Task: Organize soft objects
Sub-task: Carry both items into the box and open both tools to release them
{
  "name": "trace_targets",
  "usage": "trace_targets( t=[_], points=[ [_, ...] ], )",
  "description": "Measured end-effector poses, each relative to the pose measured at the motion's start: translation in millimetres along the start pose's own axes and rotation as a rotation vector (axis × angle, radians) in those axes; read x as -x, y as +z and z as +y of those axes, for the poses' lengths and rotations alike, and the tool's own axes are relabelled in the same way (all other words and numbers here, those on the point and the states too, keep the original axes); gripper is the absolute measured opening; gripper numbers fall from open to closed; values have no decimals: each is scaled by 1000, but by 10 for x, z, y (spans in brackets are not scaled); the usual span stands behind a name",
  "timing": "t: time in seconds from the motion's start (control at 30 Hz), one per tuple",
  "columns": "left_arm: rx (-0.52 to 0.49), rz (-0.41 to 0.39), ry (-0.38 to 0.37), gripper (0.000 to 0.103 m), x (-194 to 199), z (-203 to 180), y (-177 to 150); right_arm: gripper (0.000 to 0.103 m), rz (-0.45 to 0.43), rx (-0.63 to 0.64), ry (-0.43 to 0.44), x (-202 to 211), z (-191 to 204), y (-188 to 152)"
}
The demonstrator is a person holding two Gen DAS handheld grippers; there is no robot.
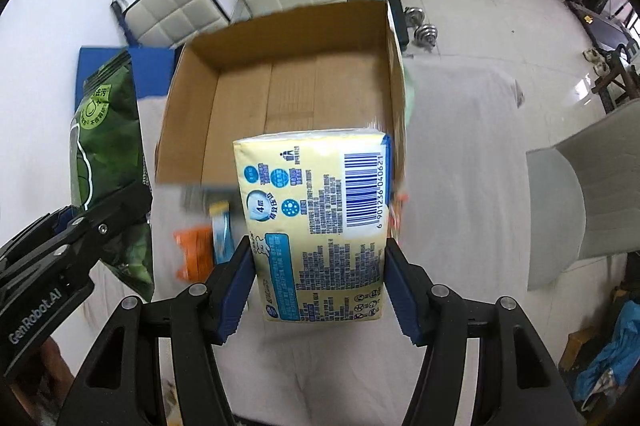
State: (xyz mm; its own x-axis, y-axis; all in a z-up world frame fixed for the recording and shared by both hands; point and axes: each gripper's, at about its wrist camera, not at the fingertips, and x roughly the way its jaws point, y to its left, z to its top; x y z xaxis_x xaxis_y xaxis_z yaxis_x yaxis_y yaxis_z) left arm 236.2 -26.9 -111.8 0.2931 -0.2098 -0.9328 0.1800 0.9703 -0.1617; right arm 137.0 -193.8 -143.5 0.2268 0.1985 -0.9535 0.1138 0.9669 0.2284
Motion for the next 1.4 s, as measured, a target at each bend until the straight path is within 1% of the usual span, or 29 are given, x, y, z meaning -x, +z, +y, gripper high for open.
trace_targets(
  t=[0.03, 0.1, 0.13, 0.17, 0.2, 0.33, 0.43, 0.5, 0.67, 0.73, 0.83, 0.97, 1.03, 1.1, 1.23, 1.3, 1.33, 1.4],
  points=[
    [4, 12, -18, 36, -79, 60, 158, 64, -3, -5, -4, 56, 6, 90],
    [-3, 29, -28, 36, -292, 74, 348, 64, -9, -15, -19, 18, 25, 355],
    [-1, 40, -36, 36, -419, 128, 498, 64, -10, -20, -30, -82, 21, 527],
    [0, 50, -39, 36, -512, 133, 578, 64, -8, -30, -36, -146, 13, 646],
    [-4, 79, -55, 36, -693, 166, 727, 64, 0, -33, -40, -263, -1, 778],
    [36, 180, -120, 36, -1220, 282, 1015, 64, 46, -43, -55, -842, -76, 1336],
    [49, 243, -129, 36, -1616, 325, 1189, 64, 70, -41, -82, -1219, -130, 1646],
    [53, 265, -122, 36, -1769, 343, 1275, 64, 83, -51, -84, -1377, -177, 1778],
    [75, 317, -152, 36, -2129, 389, 1394, 64, 119, -46, -83, -1712, -254, 2062],
    [79, 333, -157, 36, -2204, 387, 1410, 64, 133, -43, -102, -1791, -261, 2128],
    [71, 347, -158, 37, -2236, 346, 1410, 65, 130, 1, -149, -1870, -219, 2236],
    [75, 355, -142, 37, -2301, 366, 1402, 65, 141, 9, -146, -1893, -192, 2315],
    [73, 365, -141, 37, -2299, 351, 1382, 65, 145, 14, -159, -1935, -201, 2359],
    [71, 367, -123, 37, -2282, 337, 1365, 65, 142, 21, -156, -1907, -169, 2342],
    [99, 381, -108, 38, -2245, 348, 1315, 65, 134, 53, -161, -1927, -128, 2394],
    [91, 380, -97, 40, -2199, 335, 1291, 65, 147, 61, -166, -1929, -120, 2378],
    [81, 374, -80, 40, -2162, 320, 1278, 65, 150, 64, -165, -1925, -130, 2366],
    [51, 364, -59, 42, -2105, 290, 1262, 70, 146, 71, -172, -1905, -133, 2340]
  ],
)
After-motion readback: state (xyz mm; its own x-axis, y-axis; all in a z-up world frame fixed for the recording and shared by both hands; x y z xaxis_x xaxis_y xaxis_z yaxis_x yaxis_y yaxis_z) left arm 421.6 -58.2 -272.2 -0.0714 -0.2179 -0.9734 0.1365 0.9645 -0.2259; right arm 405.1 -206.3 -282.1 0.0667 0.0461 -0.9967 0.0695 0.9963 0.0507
